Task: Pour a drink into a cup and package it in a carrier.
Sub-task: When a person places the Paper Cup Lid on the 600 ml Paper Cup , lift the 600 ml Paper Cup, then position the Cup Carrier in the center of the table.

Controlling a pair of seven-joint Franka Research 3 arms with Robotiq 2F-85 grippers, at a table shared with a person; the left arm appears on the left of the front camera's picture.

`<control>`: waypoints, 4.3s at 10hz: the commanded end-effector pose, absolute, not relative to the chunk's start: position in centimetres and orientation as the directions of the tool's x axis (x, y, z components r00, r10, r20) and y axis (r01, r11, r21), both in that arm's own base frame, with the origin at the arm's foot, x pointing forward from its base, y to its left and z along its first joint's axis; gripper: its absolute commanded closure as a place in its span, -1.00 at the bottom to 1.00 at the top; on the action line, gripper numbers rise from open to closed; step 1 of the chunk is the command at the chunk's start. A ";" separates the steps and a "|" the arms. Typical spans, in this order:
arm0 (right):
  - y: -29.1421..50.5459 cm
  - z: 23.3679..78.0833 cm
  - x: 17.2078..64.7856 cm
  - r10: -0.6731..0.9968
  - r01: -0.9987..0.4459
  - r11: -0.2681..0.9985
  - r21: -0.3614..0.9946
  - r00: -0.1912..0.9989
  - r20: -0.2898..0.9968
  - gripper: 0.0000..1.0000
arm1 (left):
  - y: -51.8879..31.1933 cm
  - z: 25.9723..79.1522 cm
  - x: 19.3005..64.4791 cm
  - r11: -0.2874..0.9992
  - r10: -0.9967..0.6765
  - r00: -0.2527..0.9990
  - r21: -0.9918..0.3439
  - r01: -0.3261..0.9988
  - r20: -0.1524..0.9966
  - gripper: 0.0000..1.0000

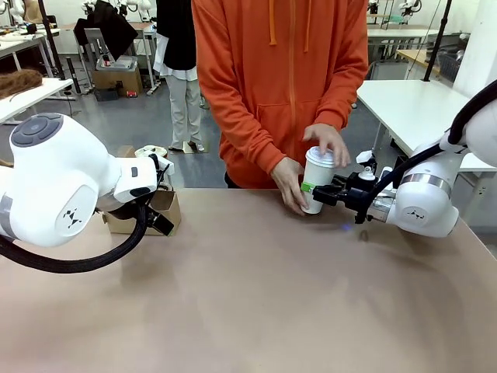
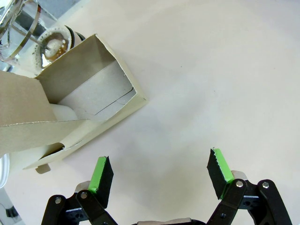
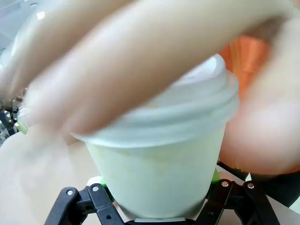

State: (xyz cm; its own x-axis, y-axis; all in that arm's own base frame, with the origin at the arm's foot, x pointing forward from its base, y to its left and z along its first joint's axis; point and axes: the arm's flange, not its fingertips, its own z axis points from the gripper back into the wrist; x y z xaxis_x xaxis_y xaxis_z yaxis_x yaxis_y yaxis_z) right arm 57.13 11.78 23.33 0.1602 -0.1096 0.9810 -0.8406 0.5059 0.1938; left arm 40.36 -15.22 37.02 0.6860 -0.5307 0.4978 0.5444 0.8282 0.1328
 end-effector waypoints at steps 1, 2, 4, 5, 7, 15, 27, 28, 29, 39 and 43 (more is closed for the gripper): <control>11.9 23.8 57.2 -0.113 -0.841 0.506 0.191 0.154 0.981 -0.61 | -15.2 37.1 40.3 0.829 -0.529 0.686 0.131 0.544 0.499 -1.00; 11.9 23.8 57.2 -0.113 -0.841 0.506 0.191 0.154 0.981 -0.61 | -15.2 37.1 40.3 0.829 -0.529 0.686 0.131 0.544 0.499 -1.00; 11.9 23.8 57.2 -0.113 -0.841 0.506 0.191 0.154 0.981 -0.61 | -15.2 37.1 40.3 0.829 -0.529 0.686 0.131 0.544 0.499 -1.00; 11.9 23.8 57.2 -0.113 -0.841 0.506 0.191 0.154 0.981 -0.61 | -15.2 37.1 40.3 0.829 -0.529 0.686 0.131 0.544 0.499 -1.00; 11.9 23.8 57.2 -0.113 -0.841 0.506 0.191 0.154 0.981 -0.61 | -15.2 37.1 40.3 0.829 -0.529 0.686 0.131 0.544 0.499 -1.00; 12.7 31.8 53.1 -0.062 -0.876 0.460 0.147 0.133 0.989 -0.61 | -15.2 37.1 40.3 0.829 -0.529 0.686 0.131 0.544 0.499 -1.00; 16.4 55.4 43.1 0.032 -0.911 0.412 0.022 0.039 0.999 -0.61 | -15.2 37.1 40.3 0.829 -0.529 0.686 0.131 0.544 0.499 -1.00; 16.4 55.4 43.1 0.032 -0.911 0.412 0.022 0.039 0.999 -0.61 | -15.2 37.1 40.3 0.829 -0.529 0.686 0.131 0.544 0.499 -1.00; 16.4 55.4 43.1 0.032 -0.911 0.412 0.022 0.039 0.999 -0.61 | -15.2 37.1 40.3 0.829 -0.529 0.686 0.131 0.544 0.499 -1.00; 16.4 55.4 43.1 0.032 -0.911 0.412 0.022 0.039 0.999 -0.61 | -14.8 46.0 40.1 0.859 -0.470 0.737 0.059 0.509 0.485 -1.00; 16.4 55.4 43.1 0.032 -0.911 0.412 0.022 0.039 0.999 -0.61 | -13.1 56.0 43.5 0.944 -0.310 0.853 0.026 0.330 0.420 -1.00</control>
State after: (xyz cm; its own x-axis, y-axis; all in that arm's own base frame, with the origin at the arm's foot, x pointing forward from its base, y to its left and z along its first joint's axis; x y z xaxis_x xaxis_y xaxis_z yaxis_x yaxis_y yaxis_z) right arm 43.23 16.34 55.16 0.0498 0.0352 0.9981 -0.9087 0.4164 0.0306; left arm 41.57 -12.31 54.91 0.8125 -0.3605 0.4581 0.3931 0.9191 0.0260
